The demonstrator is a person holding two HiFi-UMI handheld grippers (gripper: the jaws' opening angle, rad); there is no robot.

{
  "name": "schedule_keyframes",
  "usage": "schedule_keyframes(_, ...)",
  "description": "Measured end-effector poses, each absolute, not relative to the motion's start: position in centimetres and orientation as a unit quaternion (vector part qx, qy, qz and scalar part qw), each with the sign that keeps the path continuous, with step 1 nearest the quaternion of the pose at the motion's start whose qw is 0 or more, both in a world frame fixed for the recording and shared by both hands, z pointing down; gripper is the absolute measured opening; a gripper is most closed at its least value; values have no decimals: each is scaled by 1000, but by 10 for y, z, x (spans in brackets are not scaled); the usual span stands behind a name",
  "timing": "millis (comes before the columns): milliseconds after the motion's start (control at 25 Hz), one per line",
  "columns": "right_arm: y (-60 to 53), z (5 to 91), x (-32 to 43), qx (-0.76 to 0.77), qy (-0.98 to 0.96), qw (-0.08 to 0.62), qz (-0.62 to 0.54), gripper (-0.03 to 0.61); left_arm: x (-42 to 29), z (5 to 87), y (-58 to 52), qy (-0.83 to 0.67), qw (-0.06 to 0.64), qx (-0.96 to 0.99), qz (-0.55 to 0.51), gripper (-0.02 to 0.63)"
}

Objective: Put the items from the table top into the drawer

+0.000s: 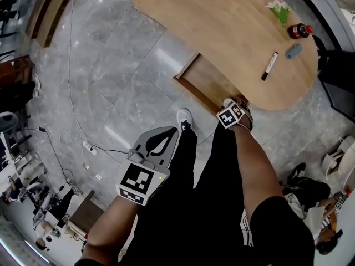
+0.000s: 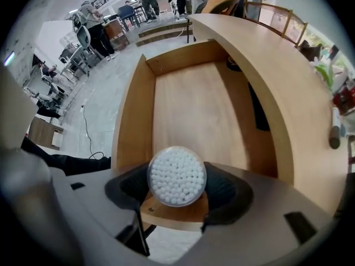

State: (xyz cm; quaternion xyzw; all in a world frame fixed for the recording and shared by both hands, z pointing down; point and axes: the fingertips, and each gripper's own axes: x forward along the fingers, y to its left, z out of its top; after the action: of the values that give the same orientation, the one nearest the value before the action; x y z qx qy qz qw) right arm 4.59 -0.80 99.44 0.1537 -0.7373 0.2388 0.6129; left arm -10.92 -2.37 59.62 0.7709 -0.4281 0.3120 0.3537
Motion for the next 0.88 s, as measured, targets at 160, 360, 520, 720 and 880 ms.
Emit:
schedule_keyframes(160, -4, 987, 41, 151, -734, 615, 244, 268, -118, 593, -21, -426, 352, 773, 311, 2)
schedule_keyframes(360, 0, 964, 42, 150, -733, 616, 247, 268, -117, 575, -30, -425, 340, 785, 295, 2)
schedule_keyframes(520, -3, 936, 44, 163, -731, 613, 251, 268, -118, 556, -38, -422, 326, 798, 281, 2)
schedule_keyframes(720, -12, 889, 49, 198, -739, 589, 261, 268, -113, 531, -42, -414, 306, 814, 270, 2)
schedule_keyframes(880, -24, 829, 42, 232, -756, 547, 275, 268, -116, 500, -46, -414, 286, 826, 254, 2)
